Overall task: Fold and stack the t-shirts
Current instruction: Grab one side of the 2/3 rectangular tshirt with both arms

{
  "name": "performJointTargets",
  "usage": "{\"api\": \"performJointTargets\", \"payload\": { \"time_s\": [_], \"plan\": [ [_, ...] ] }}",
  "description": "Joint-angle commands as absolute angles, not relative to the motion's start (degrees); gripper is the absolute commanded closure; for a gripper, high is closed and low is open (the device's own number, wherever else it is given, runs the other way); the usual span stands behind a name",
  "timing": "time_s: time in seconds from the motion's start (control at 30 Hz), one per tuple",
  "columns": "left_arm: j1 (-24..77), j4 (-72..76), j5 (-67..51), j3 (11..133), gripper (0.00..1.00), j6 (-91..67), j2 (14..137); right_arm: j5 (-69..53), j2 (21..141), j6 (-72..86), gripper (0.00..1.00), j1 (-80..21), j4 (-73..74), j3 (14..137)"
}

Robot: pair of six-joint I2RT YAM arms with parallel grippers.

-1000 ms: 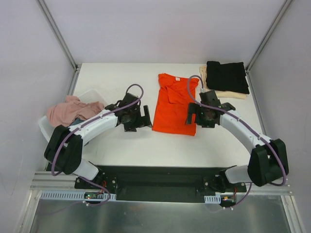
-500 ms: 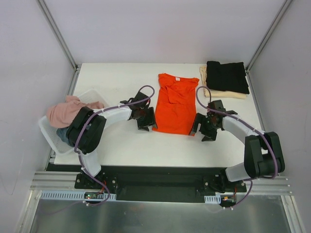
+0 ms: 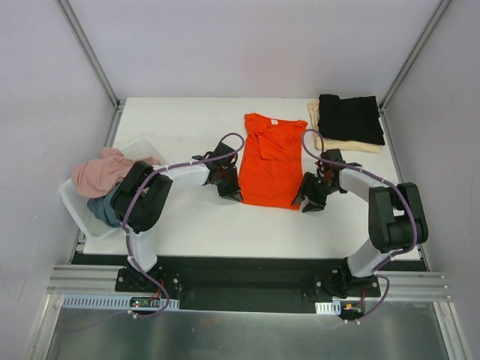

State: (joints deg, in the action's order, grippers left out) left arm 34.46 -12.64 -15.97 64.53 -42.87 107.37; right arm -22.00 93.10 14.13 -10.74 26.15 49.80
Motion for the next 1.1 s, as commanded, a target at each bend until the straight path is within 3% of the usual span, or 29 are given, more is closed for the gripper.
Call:
{"api": "performJointTargets", "payload": {
  "time_s": [0.0, 0.13, 0.3, 0.47, 0.67, 0.9, 1.07],
  "plan": [
    [34.6, -13.7, -13.0, 64.3, 1.0, -42.3, 108.6, -22.8, 97.1, 13.4, 0.51, -10.8, 20.2, 51.3],
    [34.6, -13.7, -12.9, 64.1, 1.0, -42.5, 108.2, -24.5, 97.3, 14.0, 0.67, -10.8, 19.4, 50.5],
    [34.7, -13.4, -12.9, 60.2, 1.0, -43.6, 104.8, -28.7, 93.1, 13.5, 0.99, -11.3, 21.6, 46.6],
    [37.1, -13.2, -12.6, 50.8, 1.0, -44.2, 91.5, -35.8, 84.4, 12.5, 0.99, -13.4, 28.0, 41.0],
    [42.8, -17.2, -10.6, 39.5, 1.0, -48.5, 69.3, -42.7, 70.8, 9.0, 0.99, -19.0, 45.7, 38.9],
    [48.3, -29.3, -4.9, 40.3, 1.0, -54.3, 51.4, -50.4, 63.1, 3.1, 0.99, -20.1, 64.0, 45.8],
    [48.3, -30.3, 1.2, 44.7, 1.0, -49.6, 49.8, -48.0, 65.8, 1.5, 0.99, -19.0, 64.2, 53.0]
  ]
}}
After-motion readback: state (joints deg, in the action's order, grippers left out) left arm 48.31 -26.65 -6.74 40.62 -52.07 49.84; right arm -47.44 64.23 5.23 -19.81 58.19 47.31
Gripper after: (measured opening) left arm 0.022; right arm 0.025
